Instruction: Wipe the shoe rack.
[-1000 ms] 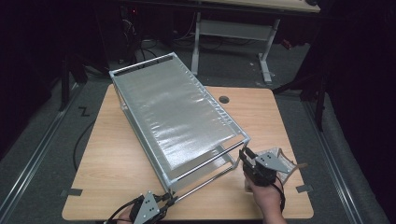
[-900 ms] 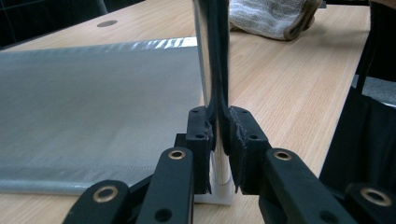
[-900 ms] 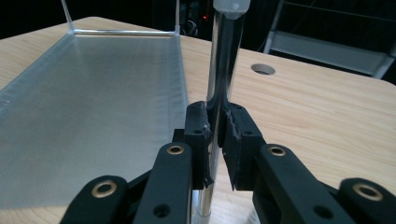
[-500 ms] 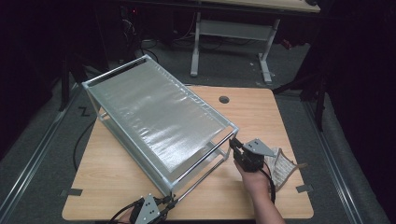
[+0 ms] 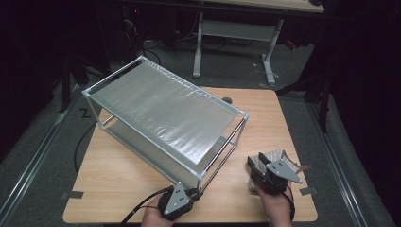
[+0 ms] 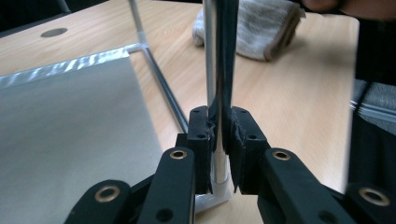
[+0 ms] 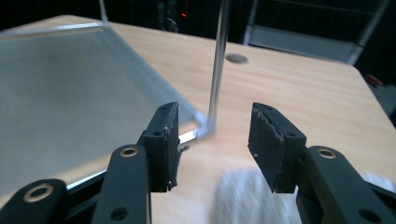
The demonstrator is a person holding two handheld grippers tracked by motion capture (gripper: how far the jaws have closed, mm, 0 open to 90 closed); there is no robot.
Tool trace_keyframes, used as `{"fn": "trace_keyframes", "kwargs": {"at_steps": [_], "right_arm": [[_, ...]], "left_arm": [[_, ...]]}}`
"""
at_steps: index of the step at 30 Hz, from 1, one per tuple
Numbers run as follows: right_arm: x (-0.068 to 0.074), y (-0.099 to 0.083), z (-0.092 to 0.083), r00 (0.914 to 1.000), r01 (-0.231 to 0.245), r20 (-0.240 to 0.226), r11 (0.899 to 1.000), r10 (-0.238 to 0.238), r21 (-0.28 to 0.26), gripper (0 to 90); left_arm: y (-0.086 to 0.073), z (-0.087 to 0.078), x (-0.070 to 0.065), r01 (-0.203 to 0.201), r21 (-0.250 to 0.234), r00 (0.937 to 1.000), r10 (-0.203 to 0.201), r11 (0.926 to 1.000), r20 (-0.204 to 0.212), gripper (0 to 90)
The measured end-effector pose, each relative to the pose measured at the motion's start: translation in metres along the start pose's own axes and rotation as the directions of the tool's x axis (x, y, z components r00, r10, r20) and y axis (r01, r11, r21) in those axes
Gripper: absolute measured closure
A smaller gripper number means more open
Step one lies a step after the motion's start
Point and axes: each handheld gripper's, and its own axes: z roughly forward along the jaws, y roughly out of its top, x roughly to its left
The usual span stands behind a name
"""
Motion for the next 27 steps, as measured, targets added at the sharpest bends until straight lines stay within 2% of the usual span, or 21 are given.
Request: {"fn": "trace_keyframes", "kwargs": {"at_steps": [2, 4, 8, 13, 17, 20, 22, 25, 27], "right_arm": [[-0.001, -0.008, -0.005, 0.9999, -0.009, 0.013, 1.000, 0.009, 0.015, 50.9], [-0.001, -0.014, -0.007, 0.9999, -0.008, 0.012, 0.999, 0.008, 0.034, 49.7], [0.001, -0.019, -0.013, 0.9998, -0.006, 0.021, 0.999, 0.005, 0.045, 48.3], [0.002, -0.024, -0.022, 0.9997, -0.018, 0.020, 0.999, 0.017, 0.051, 46.4], [0.003, -0.026, -0.024, 0.9997, -0.014, 0.019, 0.998, 0.012, 0.066, 45.6], [0.004, -0.027, -0.024, 0.9998, -0.015, 0.013, 0.997, 0.014, 0.071, 44.8], [0.006, -0.026, -0.023, 0.9999, -0.015, 0.001, 0.997, 0.015, 0.070, 44.0], [0.009, -0.025, -0.021, 0.9996, -0.014, -0.024, 0.996, 0.016, 0.083, 40.5], [0.013, -0.023, -0.020, 0.9995, -0.007, -0.030, 0.996, 0.009, 0.091, 38.9]], "left_arm": [[0.005, 0.013, 0.004, -0.008, -0.003, 0.9999, 0.008, 1.0000, -0.008, 79.5], [0.010, 0.028, 0.008, 0.012, -0.010, 0.9998, -0.012, 0.9999, -0.014, 79.6], [0.017, 0.051, 0.013, 0.009, -0.029, 0.9991, -0.010, 0.9995, -0.040, 79.5], [0.022, 0.071, 0.016, 0.022, -0.053, 0.9970, -0.026, 0.9983, -0.072, 79.5], [0.028, 0.082, 0.019, 0.041, -0.039, 0.9954, -0.044, 0.9984, -0.085, 79.2], [0.028, 0.085, 0.019, 0.049, -0.013, 0.9954, -0.050, 0.9987, -0.082, 72.9], [0.026, 0.081, 0.017, 0.052, -0.014, 0.9954, -0.053, 0.9985, -0.079, 66.0], [0.021, 0.066, 0.017, 0.085, -0.042, 0.9948, -0.087, 0.9955, -0.053, 60.2], [0.019, 0.055, 0.017, 0.091, -0.046, 0.9942, -0.093, 0.9948, -0.054, 58.6]]}}
